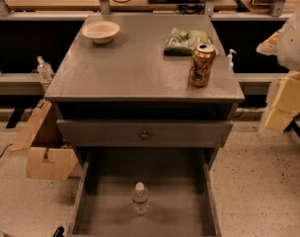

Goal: Pick water bottle from middle drawer and place on counter

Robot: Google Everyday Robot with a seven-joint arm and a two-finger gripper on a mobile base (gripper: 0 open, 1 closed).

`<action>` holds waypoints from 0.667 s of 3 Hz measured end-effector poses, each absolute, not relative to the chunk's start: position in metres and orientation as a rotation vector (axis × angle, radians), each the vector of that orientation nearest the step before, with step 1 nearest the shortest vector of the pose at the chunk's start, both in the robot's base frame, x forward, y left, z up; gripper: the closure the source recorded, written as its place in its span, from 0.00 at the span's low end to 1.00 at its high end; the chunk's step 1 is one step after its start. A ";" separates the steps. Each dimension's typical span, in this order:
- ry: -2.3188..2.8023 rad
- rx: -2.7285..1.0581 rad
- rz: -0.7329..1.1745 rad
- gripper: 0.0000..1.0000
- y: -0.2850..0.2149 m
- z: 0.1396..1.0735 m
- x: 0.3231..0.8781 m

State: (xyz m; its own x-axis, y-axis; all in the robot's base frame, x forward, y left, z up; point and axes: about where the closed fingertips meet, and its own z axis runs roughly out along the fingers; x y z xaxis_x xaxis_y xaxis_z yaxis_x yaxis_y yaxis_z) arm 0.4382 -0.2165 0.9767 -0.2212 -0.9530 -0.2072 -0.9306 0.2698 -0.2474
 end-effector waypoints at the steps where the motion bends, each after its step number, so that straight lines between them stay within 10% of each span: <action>1: 2.230 -1.724 -0.100 0.00 -0.217 0.977 0.438; 2: 2.215 -1.701 -0.049 0.00 -0.216 0.970 0.440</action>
Offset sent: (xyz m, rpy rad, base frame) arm 0.0045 -0.0003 -0.0212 0.1078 0.0209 0.0020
